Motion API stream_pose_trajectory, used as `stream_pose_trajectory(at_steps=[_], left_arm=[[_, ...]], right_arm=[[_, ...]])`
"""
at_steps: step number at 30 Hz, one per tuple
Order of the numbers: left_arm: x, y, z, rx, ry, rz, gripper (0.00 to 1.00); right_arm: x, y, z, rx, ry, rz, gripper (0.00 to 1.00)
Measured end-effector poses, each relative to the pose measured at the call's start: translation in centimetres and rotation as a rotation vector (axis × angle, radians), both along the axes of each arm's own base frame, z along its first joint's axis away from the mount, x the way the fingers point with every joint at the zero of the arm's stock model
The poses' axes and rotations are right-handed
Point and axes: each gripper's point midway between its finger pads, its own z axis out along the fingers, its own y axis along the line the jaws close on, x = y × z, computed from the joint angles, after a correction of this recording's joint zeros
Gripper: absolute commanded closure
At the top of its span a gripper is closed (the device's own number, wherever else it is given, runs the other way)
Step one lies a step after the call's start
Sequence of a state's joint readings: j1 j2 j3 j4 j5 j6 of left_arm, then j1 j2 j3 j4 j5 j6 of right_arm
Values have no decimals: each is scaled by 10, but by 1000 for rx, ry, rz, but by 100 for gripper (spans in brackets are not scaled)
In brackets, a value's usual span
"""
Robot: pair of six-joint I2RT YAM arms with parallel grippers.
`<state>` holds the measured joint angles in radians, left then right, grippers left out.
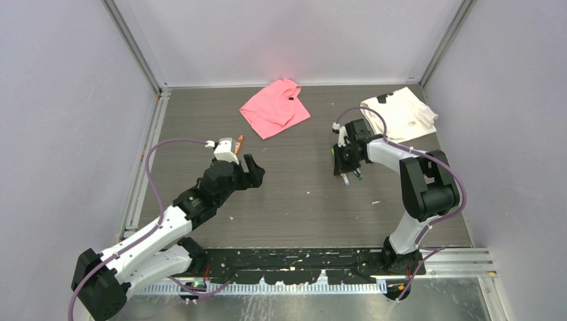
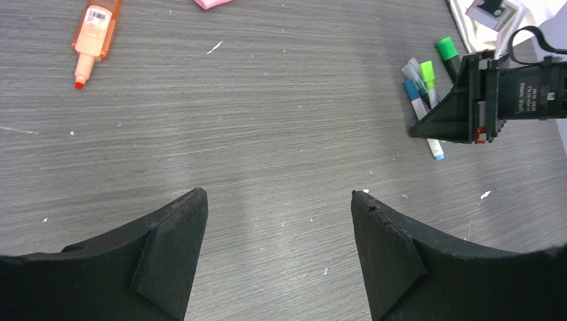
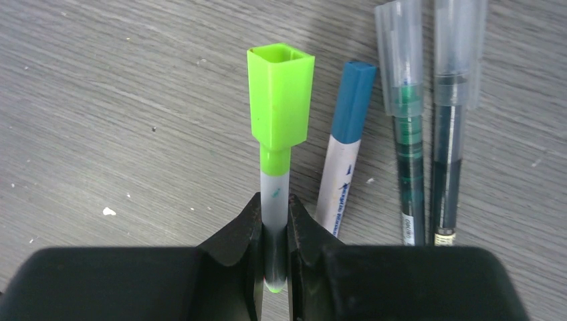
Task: Insert the pens into the pen caps
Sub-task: Place the pen at the center of the board, then pick up the pen from the center of the board.
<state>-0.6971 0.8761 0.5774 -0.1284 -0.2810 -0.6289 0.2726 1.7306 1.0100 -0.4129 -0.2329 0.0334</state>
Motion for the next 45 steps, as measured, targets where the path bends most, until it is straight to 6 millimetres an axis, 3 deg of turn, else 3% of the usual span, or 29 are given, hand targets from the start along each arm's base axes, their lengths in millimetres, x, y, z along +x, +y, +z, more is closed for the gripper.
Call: stream_pose_trajectory(at_steps=[9, 18, 21, 29, 33, 39, 45], left_arm=[[1, 12, -7, -5, 15, 39, 21], [13, 31, -23, -19, 74, 85, 20], [22, 44, -37, -16, 130, 117, 20], [68, 67, -48, -31, 271, 150, 22], [102, 81, -55, -4, 344, 153, 36], [139, 84, -88, 103, 485, 62, 49], [149, 84, -125, 195, 623, -22, 49]], right_arm=[[10, -3, 9, -10, -37, -35, 57], [6, -3, 81, 146, -186, 98, 50], [3, -6, 94, 236, -186, 120, 49], [-14, 0, 97, 383, -138, 168, 49], [-20, 4, 97, 412, -121, 182, 49], [-23, 5, 96, 430, -112, 186, 49], [-23, 4, 97, 440, -111, 183, 49]])
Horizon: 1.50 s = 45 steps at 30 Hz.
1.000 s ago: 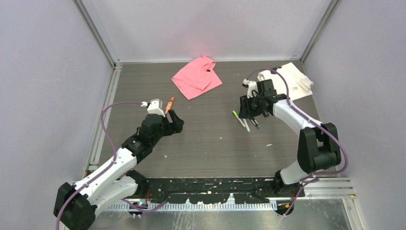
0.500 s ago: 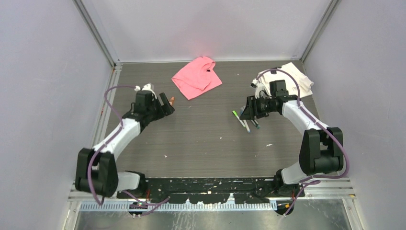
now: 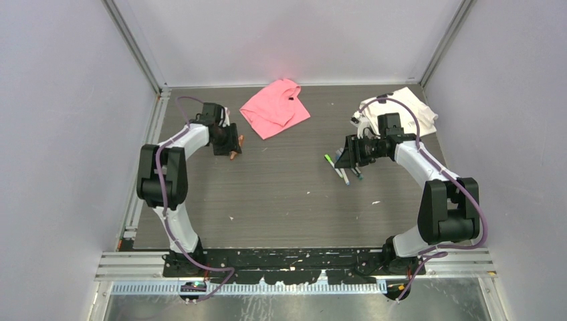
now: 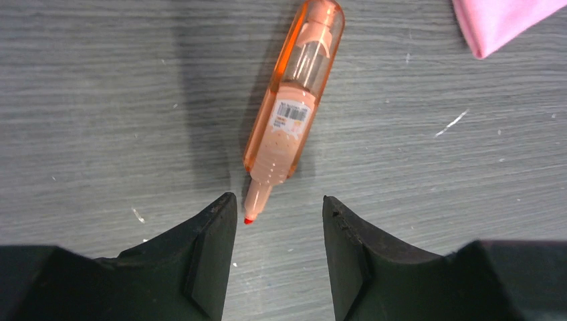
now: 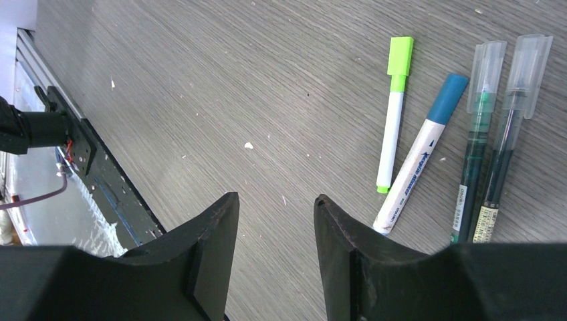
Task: Insert the pens into the pen caps
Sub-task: Pick up the pen from the center of the board.
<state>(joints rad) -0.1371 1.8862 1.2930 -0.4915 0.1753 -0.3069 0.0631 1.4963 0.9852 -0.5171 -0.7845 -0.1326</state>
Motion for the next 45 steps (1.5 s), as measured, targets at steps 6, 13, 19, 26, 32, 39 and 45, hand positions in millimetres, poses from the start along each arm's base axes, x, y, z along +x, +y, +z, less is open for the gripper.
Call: stream_pose_trajectory(at_steps=[6, 13, 19, 26, 32, 39, 45], left_arm=[[11, 4, -6, 48, 48, -49, 43], [19, 4, -13, 84, 83, -81, 48], [27, 0, -16, 186, 96, -104, 57], [27, -6, -18, 284, 92, -144, 61], [26, -8, -18, 292, 91, -158, 86], [24, -9, -18, 288, 67, -166, 98], [-12, -21, -15, 203, 62, -211, 99]], right_arm=[[-1, 1, 1, 12, 4, 3, 49], [-1, 2, 1, 20, 6, 7, 49], [-1, 3, 2, 23, 1, 9, 49], [-1, 4, 3, 30, 1, 13, 49], [-2, 5, 4, 41, 0, 19, 49], [-5, 9, 8, 76, 0, 42, 48], [-9, 14, 13, 114, -9, 79, 50]])
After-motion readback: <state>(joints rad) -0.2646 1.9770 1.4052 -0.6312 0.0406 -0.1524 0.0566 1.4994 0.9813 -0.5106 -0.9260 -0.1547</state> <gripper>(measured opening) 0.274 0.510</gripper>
